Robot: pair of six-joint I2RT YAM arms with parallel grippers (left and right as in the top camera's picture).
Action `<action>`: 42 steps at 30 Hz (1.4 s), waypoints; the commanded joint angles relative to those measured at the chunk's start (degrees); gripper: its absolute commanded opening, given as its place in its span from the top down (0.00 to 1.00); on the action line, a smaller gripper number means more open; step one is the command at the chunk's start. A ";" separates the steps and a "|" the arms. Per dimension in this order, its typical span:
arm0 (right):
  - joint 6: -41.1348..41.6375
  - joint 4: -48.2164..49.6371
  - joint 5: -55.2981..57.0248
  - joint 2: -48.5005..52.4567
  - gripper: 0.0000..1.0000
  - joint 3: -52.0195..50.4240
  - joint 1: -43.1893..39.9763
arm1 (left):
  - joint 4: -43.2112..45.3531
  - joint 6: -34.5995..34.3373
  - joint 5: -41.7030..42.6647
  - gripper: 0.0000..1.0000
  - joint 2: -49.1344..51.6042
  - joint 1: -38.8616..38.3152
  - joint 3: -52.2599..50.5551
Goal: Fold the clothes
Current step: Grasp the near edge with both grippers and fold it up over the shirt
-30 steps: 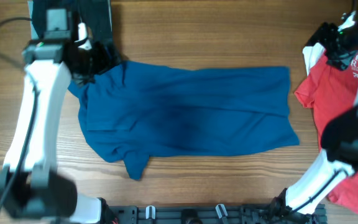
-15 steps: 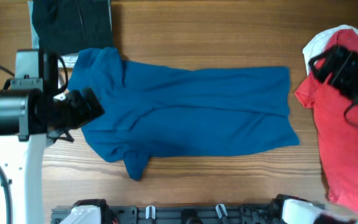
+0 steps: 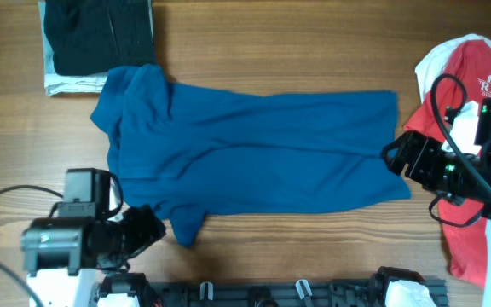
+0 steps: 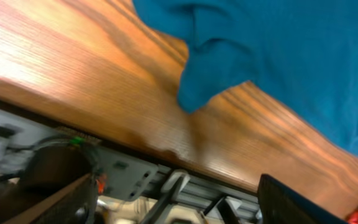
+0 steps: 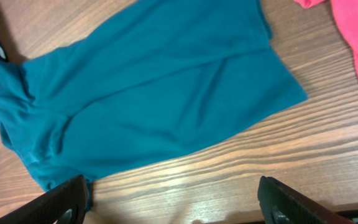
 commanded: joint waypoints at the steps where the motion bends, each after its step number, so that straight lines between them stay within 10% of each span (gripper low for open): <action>1: -0.98 1.38 -2.01 -0.48 0.12 -0.87 0.24 | 6.60 -4.85 3.87 0.19 1.95 0.35 -7.26; 12: -1.14 4.55 -1.99 -0.35 0.10 -0.87 0.24 | 24.70 -5.22 2.54 0.21 32.00 -1.97 -10.54; 20: -1.14 5.49 -1.99 -0.04 0.10 -0.87 0.24 | 32.92 -12.55 2.54 0.23 33.03 -9.31 -16.83; 24: -0.96 5.46 -1.99 0.02 0.10 -0.87 0.24 | 34.21 -12.72 3.02 0.40 33.03 -9.31 -17.49; 27: -0.92 5.44 -1.97 0.44 0.11 -0.92 0.24 | 34.51 -12.70 3.19 0.96 32.94 -9.31 -17.07; 32: 7.76 7.08 2.99 1.31 0.26 -9.57 0.24 | 30.51 -12.02 2.93 0.96 31.41 -9.31 -12.57; 42: 27.89 30.60 12.33 3.80 0.19 -40.63 -1.27 | 31.54 -10.45 2.95 0.95 31.06 -9.31 -12.41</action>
